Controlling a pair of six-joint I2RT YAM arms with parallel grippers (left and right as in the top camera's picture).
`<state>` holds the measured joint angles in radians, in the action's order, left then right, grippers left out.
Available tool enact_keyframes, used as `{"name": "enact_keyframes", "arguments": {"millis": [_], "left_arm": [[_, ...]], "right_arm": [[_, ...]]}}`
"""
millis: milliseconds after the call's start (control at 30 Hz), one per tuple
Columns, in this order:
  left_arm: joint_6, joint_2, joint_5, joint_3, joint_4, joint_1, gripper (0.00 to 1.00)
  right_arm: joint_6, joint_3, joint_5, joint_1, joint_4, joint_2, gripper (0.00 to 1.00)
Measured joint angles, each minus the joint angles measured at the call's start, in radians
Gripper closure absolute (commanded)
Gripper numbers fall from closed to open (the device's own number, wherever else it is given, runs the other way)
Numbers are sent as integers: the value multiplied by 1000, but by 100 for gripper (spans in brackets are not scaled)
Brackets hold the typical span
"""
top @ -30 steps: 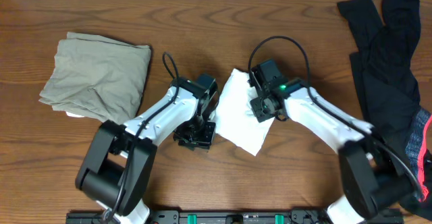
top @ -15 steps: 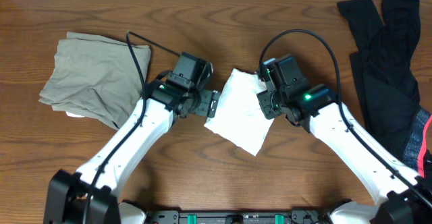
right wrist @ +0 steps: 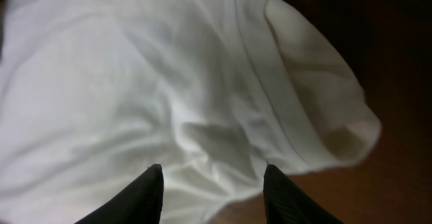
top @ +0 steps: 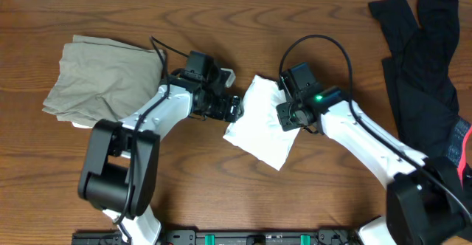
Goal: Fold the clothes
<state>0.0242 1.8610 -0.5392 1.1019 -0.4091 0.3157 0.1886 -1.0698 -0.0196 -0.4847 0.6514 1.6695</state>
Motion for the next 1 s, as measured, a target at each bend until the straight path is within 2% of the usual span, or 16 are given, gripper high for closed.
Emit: {"name": "enact_keyframes", "arguments": {"millis": [300,533,833,900,1000], "left_arm": [[11,5,-140,0,7,1,11],[10,48,-169,0,17,3,11],[18,110,-282,27,41,0,12],[19,119,-310,29,44,0,14],[23,130,-336,29,39,6,26]], "right_arm": [[14,-1,9,0,-77,170,55],[17,-16,12,0,-71,183,55],[18,-17,12,0,-69,183,55],[18,-17,12,0,-69,183,55],[18,-17,12,0,-69,183,56]]}}
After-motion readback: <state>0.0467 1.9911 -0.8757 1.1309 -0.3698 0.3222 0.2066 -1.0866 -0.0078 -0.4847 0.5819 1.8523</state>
